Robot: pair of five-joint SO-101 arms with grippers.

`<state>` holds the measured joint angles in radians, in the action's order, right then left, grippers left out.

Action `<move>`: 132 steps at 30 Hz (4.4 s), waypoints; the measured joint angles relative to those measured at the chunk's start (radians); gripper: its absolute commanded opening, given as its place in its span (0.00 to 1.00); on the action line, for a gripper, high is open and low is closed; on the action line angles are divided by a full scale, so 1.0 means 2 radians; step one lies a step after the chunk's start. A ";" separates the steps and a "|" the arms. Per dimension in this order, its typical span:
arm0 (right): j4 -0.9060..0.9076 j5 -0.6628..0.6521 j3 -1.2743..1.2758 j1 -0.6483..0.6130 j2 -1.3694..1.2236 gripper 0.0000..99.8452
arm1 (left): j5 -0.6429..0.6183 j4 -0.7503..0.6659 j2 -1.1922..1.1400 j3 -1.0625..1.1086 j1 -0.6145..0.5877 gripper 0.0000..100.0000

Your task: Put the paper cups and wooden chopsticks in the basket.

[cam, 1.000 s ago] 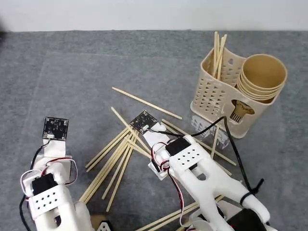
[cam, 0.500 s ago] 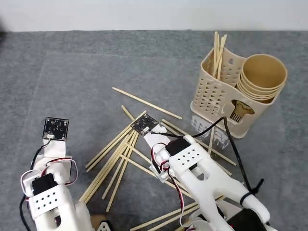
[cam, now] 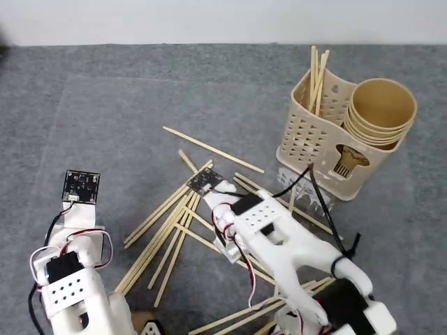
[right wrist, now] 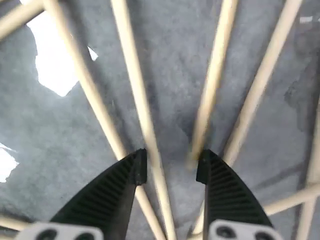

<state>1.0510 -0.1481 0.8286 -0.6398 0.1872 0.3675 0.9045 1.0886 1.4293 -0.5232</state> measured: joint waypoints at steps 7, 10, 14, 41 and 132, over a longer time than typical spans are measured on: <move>0.015 0.000 -0.010 -0.001 0.016 0.18 | 0.000 0.000 0.000 0.000 0.000 0.02; 0.040 0.000 -0.010 -0.007 0.043 0.18 | 0.000 0.000 0.000 0.000 0.002 0.02; 0.068 0.017 -0.010 -0.039 0.063 0.18 | 0.000 0.000 0.000 0.000 0.002 0.02; -0.012 0.036 -0.020 -0.084 -0.028 0.03 | 0.000 0.000 0.000 0.000 0.002 0.02; -0.237 0.036 -0.262 0.325 0.120 0.16 | 0.000 0.000 0.000 0.000 0.002 0.02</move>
<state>0.5769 -0.0760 0.3053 0.0107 0.4266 0.3675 0.9045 1.0886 1.4293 -0.5186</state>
